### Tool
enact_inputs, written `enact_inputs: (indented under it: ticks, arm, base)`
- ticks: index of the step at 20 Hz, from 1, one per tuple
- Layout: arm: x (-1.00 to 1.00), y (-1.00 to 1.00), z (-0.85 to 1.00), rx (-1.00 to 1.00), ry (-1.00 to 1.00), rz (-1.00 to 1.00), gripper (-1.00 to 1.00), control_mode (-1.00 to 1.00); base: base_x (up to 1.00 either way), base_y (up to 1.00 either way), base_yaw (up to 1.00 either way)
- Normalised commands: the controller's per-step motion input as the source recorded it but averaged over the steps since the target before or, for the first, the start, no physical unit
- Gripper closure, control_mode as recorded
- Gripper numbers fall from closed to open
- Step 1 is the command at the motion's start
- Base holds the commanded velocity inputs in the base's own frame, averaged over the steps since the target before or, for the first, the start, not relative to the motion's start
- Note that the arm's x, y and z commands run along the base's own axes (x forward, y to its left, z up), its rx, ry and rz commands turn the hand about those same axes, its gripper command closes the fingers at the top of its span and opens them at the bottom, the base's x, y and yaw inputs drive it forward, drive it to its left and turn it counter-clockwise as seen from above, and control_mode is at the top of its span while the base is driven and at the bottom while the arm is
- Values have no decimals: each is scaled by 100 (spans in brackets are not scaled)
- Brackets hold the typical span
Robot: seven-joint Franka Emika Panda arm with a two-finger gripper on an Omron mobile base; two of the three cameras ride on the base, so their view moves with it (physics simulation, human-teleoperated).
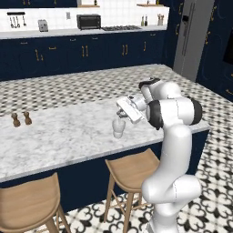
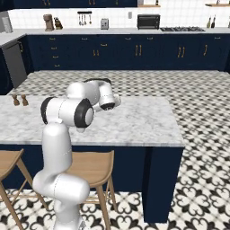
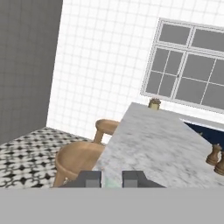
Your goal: Take a straw from the drawer in front and place it inside the glass cup on the dining counter.
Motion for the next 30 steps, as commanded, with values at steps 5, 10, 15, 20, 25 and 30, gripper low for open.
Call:
enact_inputs:
  ticks: [5,10,15,20,25,30]
  arm:
    - [-6,0,-33,1,-1,-2,-100,-100]
    - [-10,0,-14,0,0,-4,-100,-100]
    - [-6,0,0,0,0,-5,-100,-100]
    - [0,-9,18,0,-5,-9,-100,-100]
    - [-9,-16,82,-13,-33,-6,-100,-100]
    - [-11,0,96,-37,-48,0,-100,-100]
  base:
    - [0,0,0]
    - [0,0,0]
    - [0,0,0]
    - [0,0,0]
    - [0,0,0]
    - [0,0,0]
